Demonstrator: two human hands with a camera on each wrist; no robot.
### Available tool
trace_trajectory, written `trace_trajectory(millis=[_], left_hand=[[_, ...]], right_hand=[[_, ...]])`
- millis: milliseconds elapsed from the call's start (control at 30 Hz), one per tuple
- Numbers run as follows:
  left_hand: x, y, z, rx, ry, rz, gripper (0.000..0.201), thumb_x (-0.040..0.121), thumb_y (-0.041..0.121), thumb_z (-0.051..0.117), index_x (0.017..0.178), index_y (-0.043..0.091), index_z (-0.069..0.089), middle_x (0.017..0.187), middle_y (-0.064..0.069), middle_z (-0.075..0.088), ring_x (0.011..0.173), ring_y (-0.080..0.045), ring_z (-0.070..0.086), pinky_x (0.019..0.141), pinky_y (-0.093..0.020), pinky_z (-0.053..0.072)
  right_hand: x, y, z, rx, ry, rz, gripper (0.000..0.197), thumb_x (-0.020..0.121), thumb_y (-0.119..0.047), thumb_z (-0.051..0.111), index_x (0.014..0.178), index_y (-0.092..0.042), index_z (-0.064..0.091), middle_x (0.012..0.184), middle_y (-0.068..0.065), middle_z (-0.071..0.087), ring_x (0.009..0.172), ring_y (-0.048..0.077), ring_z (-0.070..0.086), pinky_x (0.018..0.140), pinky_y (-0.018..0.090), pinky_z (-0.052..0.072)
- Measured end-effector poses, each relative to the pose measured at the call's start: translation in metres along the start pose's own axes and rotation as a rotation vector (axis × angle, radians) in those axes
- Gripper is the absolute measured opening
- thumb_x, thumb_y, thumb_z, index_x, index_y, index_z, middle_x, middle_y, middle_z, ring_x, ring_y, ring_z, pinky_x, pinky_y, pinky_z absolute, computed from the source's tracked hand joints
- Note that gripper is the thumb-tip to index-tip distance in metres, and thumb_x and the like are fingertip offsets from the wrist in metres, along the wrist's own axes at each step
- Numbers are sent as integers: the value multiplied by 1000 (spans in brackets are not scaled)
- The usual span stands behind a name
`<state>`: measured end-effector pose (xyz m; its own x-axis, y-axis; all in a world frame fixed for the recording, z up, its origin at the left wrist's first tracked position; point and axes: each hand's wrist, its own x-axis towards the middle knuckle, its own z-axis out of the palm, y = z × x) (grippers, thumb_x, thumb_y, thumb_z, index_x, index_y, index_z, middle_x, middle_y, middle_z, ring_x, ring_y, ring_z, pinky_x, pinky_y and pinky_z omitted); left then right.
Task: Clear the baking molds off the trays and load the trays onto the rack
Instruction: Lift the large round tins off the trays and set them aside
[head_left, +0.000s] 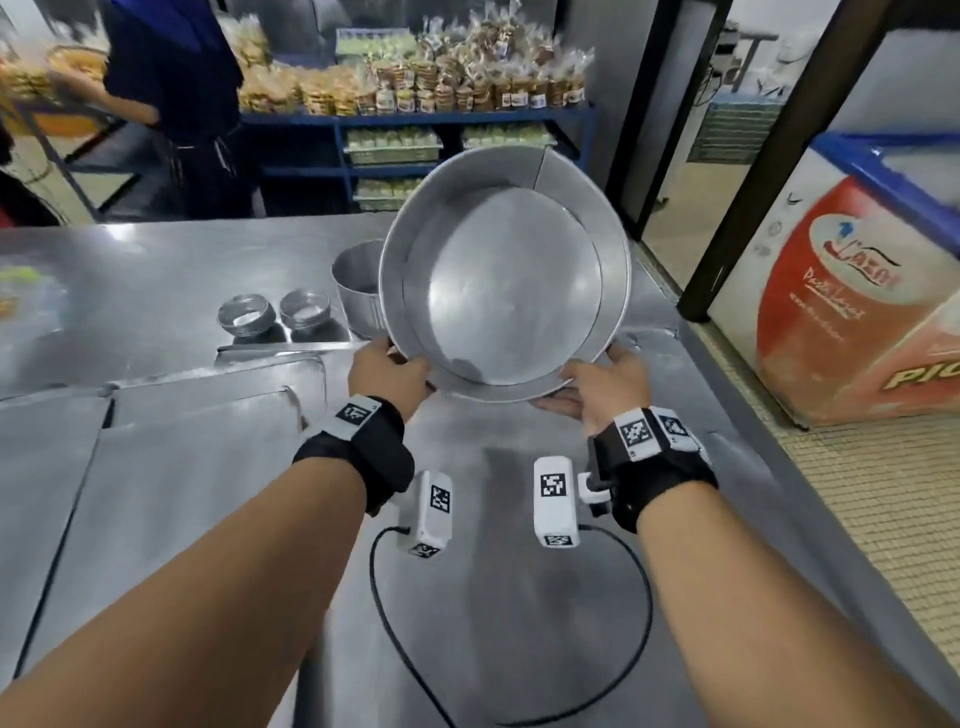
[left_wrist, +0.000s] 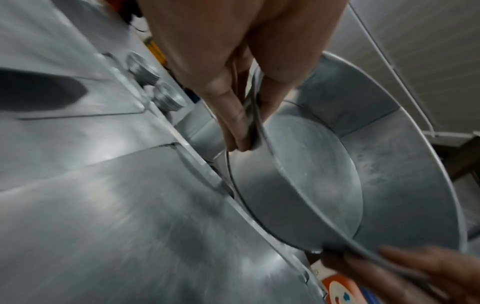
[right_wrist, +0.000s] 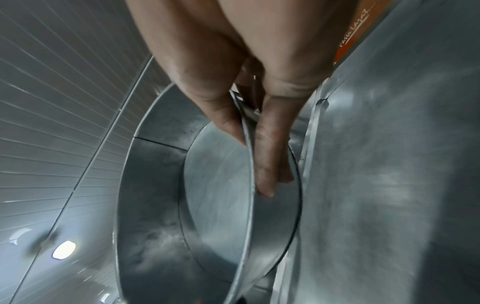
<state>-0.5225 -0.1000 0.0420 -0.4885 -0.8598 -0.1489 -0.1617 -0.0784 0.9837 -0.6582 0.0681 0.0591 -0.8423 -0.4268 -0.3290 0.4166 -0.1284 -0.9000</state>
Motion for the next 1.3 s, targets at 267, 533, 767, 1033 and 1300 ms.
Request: trace_trajectory(millis=[267,533,767,1033,1300], left_hand=[[106,10,80,-23,-77,105,25,84,-4,68,108,0,68,98,-14,74,85,-27,73,74,-39,62],[174,-4,117,67,-3,67,21,72,-2,72,94,0,73,89,-12,76,83,-26,75,75,-40,62],[199,-23,118,220,51,41,21,63,18,77,70,2,67,65,-7,65,49,-10,62,55,-15,54],[214,-16,129,138,-17,-60,20,81,20,72,86,9,57,100,-15,69,82,-30,70,71,-35,62],[217,-17,128,-15,-60,-150,41,84,26,74,111,1,55,95,-13,67,81,-27,72,67,-37,62]], right_hand=[[130,-18,0,44,26,-40,48,83,21,47,119,-11,54,113,19,60,76,44,69,64,55,58],[222,-19,5,-224,-2,-31,25,81,9,58,102,-2,55,108,25,64,75,36,71,60,41,61],[260,-9,5,-325,-85,-3,56,72,-1,68,126,5,53,117,25,61,92,36,69,63,39,62],[275,-12,11,-428,-32,-45,36,68,-26,79,92,-3,65,92,17,70,83,40,72,65,48,61],[280,-13,14,-653,10,-100,59,87,-48,66,128,-5,55,100,5,59,110,29,64,89,40,57]])
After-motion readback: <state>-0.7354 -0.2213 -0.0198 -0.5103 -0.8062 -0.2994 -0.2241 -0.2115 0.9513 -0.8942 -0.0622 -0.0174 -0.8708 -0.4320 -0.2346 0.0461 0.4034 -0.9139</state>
